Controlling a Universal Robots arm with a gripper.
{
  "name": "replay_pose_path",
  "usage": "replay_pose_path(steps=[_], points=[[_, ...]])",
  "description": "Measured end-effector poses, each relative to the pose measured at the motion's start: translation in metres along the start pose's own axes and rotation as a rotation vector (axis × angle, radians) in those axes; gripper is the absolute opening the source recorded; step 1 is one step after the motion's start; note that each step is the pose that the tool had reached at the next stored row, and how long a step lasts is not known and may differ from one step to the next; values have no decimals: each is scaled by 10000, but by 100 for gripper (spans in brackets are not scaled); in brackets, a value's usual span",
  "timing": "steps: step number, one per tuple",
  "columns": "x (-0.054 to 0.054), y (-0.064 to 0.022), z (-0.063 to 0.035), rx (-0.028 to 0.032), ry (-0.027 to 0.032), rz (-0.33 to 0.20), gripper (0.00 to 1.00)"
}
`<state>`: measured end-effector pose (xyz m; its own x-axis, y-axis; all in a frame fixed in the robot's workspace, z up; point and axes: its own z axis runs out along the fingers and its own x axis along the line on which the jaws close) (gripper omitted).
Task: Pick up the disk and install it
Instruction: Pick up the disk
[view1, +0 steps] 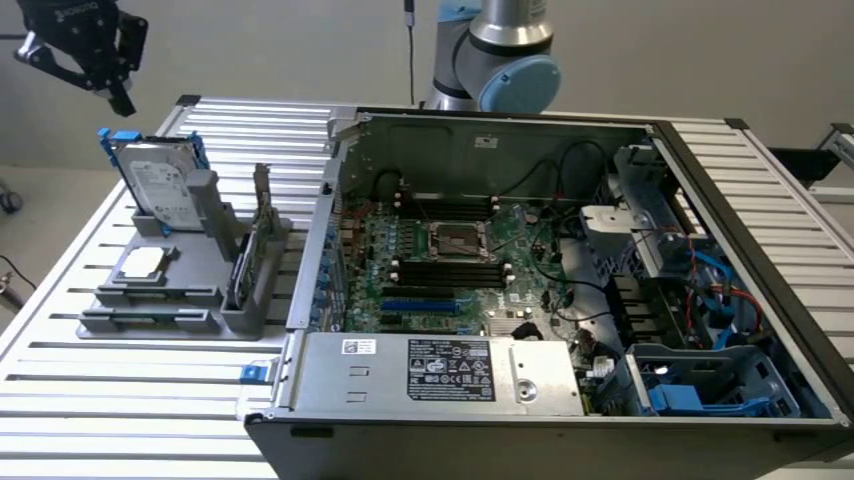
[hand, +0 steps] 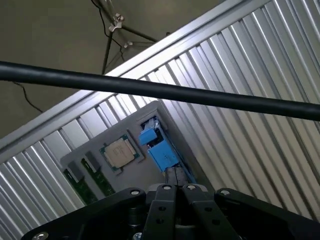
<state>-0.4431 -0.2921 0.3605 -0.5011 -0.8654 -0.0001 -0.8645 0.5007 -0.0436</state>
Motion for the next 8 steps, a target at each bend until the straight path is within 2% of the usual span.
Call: replay_pose_path(steps=[4, 8], points=[[0, 0, 0, 32, 75, -665, 11], [0, 0, 3, 29, 138, -1295, 11]])
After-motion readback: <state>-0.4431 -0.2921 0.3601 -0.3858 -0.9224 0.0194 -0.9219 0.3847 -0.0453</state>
